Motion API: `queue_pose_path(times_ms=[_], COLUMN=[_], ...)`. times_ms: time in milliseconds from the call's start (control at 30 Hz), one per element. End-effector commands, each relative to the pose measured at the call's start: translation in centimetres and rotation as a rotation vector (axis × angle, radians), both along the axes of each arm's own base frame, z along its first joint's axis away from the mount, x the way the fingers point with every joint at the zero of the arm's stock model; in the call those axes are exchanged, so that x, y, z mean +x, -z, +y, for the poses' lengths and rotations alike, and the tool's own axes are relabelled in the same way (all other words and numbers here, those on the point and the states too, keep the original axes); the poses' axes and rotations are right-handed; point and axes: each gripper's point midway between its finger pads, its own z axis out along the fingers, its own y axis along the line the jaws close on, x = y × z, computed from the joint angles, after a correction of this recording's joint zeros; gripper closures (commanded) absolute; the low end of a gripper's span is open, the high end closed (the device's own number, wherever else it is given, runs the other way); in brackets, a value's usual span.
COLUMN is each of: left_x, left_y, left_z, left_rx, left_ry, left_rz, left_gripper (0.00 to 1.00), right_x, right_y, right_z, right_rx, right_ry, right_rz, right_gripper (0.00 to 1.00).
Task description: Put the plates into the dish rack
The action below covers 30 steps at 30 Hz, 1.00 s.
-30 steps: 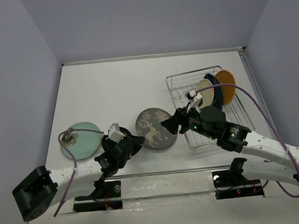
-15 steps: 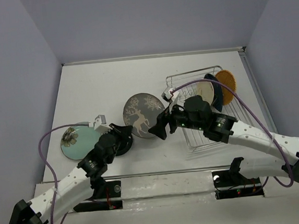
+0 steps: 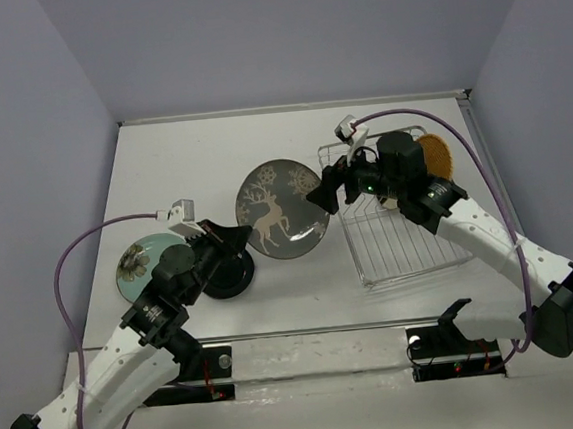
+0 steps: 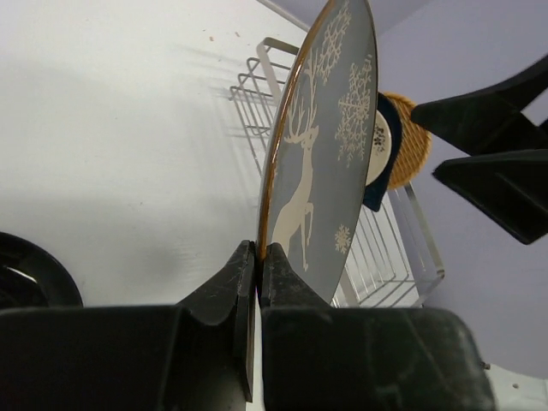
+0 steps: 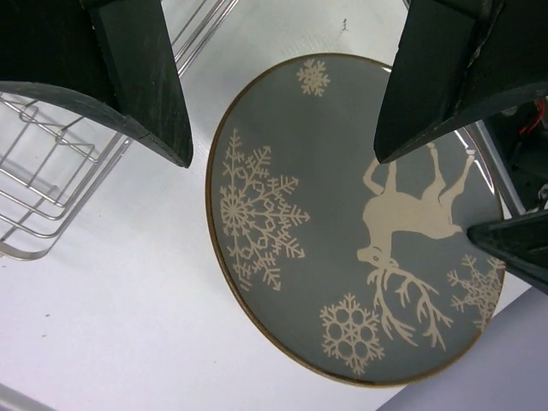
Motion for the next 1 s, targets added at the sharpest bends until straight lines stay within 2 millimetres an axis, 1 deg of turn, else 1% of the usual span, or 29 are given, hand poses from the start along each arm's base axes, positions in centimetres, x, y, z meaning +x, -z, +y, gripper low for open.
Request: queue_pose_path(times_ms=[0,33,67,100,133,167,200,233,300,333,367,400,433,467,500,533,567,600,633,667,700,733,767,800,833,900,933,967], left_x=[-1.6,-1.8,-2.0,-2.2,-2.5,-2.7,-2.8,-2.9,-3.0,-3.0,-3.3,-3.5,-3.4,-3.5,-3.6,-3.7,-3.8,-3.8,-3.8,-3.8,-3.7,-3.7,-3.7,-3.6,-3.6,-3.4,-3.1,-3.1], left_y=[-11.1,-11.9,-12.5,-12.8,-13.5,-13.7,-14.1,-14.4,-14.8,-14.9,-14.9,-14.9,-14.8,-14.9,-15.0,-15.1,-15.1,-15.2,-15.2,-15.2,-15.2,-15.0,-15.0,-14.8,-14.7,-14.5,-14.6,-14.5], left_z=[-0.9,-1.0,-1.0,-1.1,-1.3,-1.4,-1.4,-1.5,-1.5,-1.5,-1.8,-2.0,-2.0,-2.0,-2.1,-2.1,-2.1,-2.1,-2.1,-2.1,-2.2,-2.4,-2.5,-2.5,-2.4,-2.1,-1.7,-1.4], left_rx=[-0.173,-0.181,-0.187,-0.191,-0.191,-0.192,-0.189,-0.190,-0.190,-0.187,-0.183,-0.179,-0.175,-0.177,-0.178,-0.187,-0.189,-0.193,-0.191,-0.191,-0.184,-0.174,-0.160,-0.157,-0.138,-0.110,-0.092,-0.054], left_ry=[0.104,0.114,0.123,0.135,0.153,0.168,0.173,0.180,0.186,0.185,0.206,0.221,0.223,0.229,0.233,0.237,0.240,0.243,0.241,0.241,0.243,0.250,0.257,0.257,0.253,0.240,0.212,0.202], left_rz=[-0.257,-0.273,-0.287,-0.298,-0.316,-0.327,-0.340,-0.350,-0.361,-0.368,-0.372,-0.376,-0.374,-0.381,-0.386,-0.400,-0.404,-0.410,-0.411,-0.413,-0.414,-0.412,-0.414,-0.409,-0.410,-0.406,-0.404,-0.400], left_gripper=[0.94,0.94,0.94,0.94,0.94,0.94,0.94,0.94,0.94,0.94,0.95,0.94,0.94,0.95,0.94,0.95,0.95,0.95,0.95,0.95,0.94,0.93,0.85,0.79,0.61,0.39,0.30,0.16], right_x=[-0.5,-0.5,-0.3,-0.5,-1.0,-1.3,-2.4,-2.8,-4.3,-4.5,-5.1,-6.0,-6.2,-6.8,-7.5,-8.0,-8.1,-8.5,-8.8,-9.0,-9.1,-8.6,-8.0,-8.3,-8.0,-7.1,-5.8,-5.4], right_y=[-1.6,-1.5,-1.1,-1.0,-0.8,-0.4,-0.3,-0.2,0.1,0.1,-0.9,-0.2,-0.8,-1.7,-1.8,-1.5,-1.6,-1.9,-2.6,-2.8,-3.3,-3.6,-4.2,-4.7,-5.5,-6.1,-6.4,-6.9], right_z=[0.7,0.8,0.5,0.7,0.8,0.8,1.3,1.3,1.4,1.2,1.2,1.3,1.1,1.1,1.2,1.2,1.1,1.1,1.2,1.2,1.2,1.1,0.8,0.7,0.2,-0.9,-1.8,-2.4], right_rx=[0.016,0.018,0.016,0.021,0.031,0.040,0.059,0.075,0.110,0.126,0.161,0.172,0.197,0.240,0.255,0.266,0.281,0.309,0.336,0.353,0.384,0.400,0.423,0.429,0.447,0.443,0.441,0.435], right_ry=[-0.065,-0.066,-0.061,-0.074,-0.111,-0.130,-0.193,-0.220,-0.278,-0.284,-0.300,-0.332,-0.340,-0.354,-0.384,-0.397,-0.399,-0.405,-0.425,-0.424,-0.412,-0.372,-0.317,-0.320,-0.264,-0.165,-0.066,-0.017], right_rz=[-0.006,0.002,0.012,0.022,0.035,0.042,0.051,0.050,0.049,0.050,0.032,0.053,0.039,0.031,0.043,0.061,0.073,0.106,0.096,0.104,0.133,0.139,0.141,0.127,0.118,0.111,0.088,0.074], right_gripper=[0.07,0.07,0.07,0.07,0.07,0.11,0.13,0.14,0.23,0.28,0.38,0.46,0.53,0.66,0.73,0.87,0.93,0.93,0.93,0.93,0.93,0.93,0.93,0.93,0.93,0.93,0.93,0.93])
